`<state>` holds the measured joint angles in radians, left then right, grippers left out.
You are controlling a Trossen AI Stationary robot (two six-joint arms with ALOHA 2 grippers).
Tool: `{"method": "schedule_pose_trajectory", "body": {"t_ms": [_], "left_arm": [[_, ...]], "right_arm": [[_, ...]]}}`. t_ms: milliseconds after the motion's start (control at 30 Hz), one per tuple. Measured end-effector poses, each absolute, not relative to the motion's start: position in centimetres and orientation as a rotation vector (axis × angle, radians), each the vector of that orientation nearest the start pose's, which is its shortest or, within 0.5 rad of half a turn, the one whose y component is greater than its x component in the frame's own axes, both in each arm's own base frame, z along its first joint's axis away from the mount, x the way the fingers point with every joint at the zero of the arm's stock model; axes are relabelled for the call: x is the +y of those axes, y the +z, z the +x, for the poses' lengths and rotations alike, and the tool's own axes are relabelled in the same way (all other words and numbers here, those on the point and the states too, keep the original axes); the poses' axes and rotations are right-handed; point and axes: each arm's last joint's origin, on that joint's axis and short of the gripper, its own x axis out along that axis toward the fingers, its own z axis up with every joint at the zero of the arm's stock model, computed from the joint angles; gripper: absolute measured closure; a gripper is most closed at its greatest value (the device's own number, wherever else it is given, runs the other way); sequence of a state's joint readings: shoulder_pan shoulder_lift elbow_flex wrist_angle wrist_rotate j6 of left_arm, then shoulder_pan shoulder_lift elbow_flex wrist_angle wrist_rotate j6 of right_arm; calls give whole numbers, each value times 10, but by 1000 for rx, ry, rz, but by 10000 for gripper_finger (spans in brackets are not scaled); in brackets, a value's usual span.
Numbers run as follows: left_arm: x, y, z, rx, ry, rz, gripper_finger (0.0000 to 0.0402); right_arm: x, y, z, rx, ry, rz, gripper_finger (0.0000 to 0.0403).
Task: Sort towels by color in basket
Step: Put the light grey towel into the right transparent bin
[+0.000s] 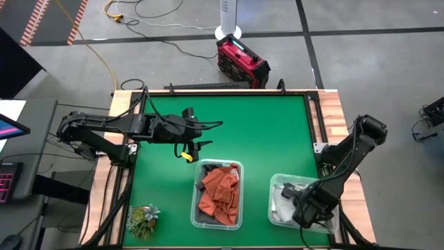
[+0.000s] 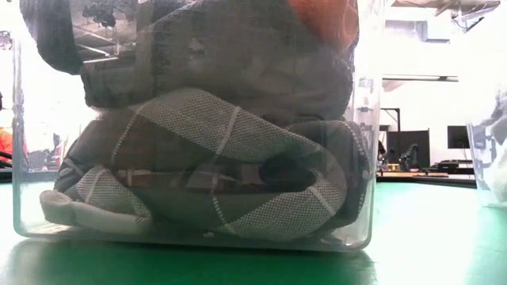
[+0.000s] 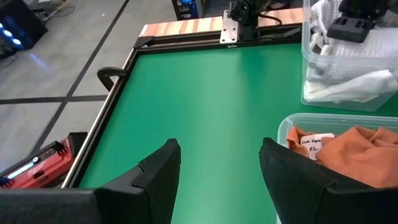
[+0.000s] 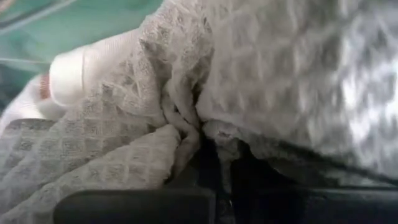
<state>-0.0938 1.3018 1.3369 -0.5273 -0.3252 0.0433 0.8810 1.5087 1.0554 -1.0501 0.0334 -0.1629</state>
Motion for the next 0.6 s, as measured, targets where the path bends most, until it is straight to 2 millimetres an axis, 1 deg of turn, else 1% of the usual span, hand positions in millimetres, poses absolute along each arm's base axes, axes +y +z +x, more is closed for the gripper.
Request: {"method": "schedule_pose_trajectory", "body": {"t_ms": [200, 267, 467, 600], "left_arm": [[-17, 381, 276, 492, 216, 145, 193], [-17, 381, 276, 492, 216, 144, 193], [-17, 381, 276, 491, 217, 142, 194], [-17, 381, 276, 491, 217, 142, 194]], "right_arm": [[210, 196, 170, 1367, 817, -854, 363], [213, 192, 171, 1363, 824, -859, 363], [215, 193, 172, 1341, 812, -830, 362], [211, 200, 174, 1343, 731, -719, 347]]}}
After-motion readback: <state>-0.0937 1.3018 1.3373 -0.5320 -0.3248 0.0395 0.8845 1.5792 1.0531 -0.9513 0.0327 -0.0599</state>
